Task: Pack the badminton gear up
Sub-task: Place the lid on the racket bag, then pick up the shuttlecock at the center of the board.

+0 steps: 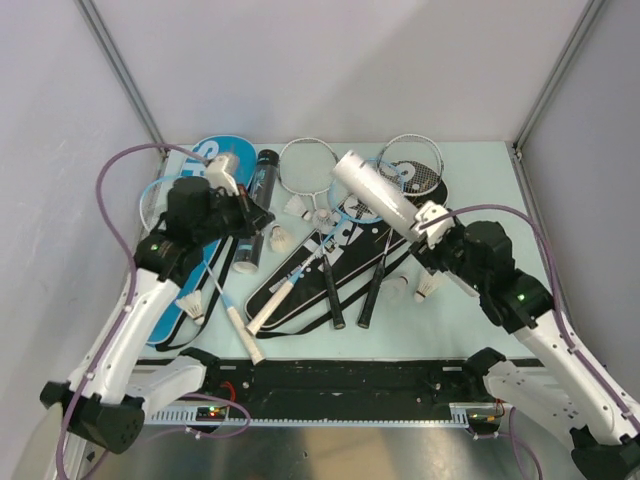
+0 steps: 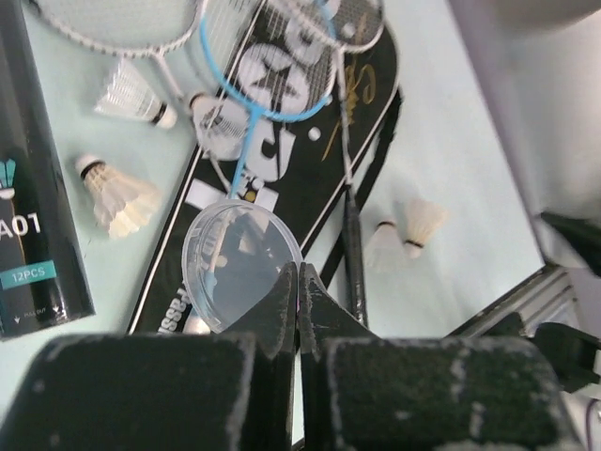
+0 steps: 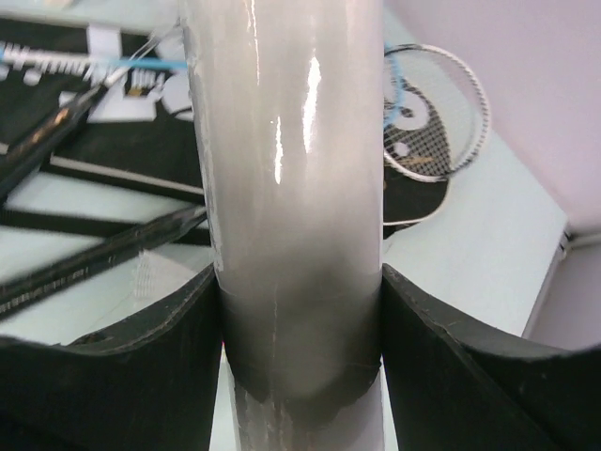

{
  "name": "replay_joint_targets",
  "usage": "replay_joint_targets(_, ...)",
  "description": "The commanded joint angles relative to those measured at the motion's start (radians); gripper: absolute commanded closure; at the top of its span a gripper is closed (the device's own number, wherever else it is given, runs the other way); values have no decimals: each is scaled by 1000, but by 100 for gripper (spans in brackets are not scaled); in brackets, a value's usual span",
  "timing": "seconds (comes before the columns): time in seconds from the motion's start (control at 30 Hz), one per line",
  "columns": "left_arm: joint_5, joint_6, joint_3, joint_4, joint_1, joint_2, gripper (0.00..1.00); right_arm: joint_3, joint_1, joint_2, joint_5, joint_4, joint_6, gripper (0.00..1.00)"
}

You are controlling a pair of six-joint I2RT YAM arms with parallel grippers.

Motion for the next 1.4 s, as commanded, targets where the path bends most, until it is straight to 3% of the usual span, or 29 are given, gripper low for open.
replay_joint_targets(0.0, -190, 18, -20, 16, -97, 94, 100, 7, 1, -81, 180, 183, 225, 60)
replay_joint_targets(0.47, -485, -34, 139, 189, -376, 591, 100, -39, 6, -304, 315, 294, 392, 59)
replay_joint_targets(0.77, -411, -28, 232, 293, -440, 811, 100, -39, 5, -349, 352, 276, 402, 59)
replay_joint_targets(0.9, -411, -28, 223, 307, -456, 843, 91, -47, 5, -362, 366, 275, 401, 59)
replay_joint_targets(1.13, -549, -106, 115, 346, -523, 757, 54, -50, 5, -395, 385, 255, 416, 58)
replay_joint_targets(1.27, -527, -223, 13, 439, -580, 682, 46, -57, 5, -407, 403, 252, 432, 57)
replay_joint_targets(1.37, -454, -406, -77, 580, -619, 631, 44, -58, 5, -421, 437, 245, 471, 57)
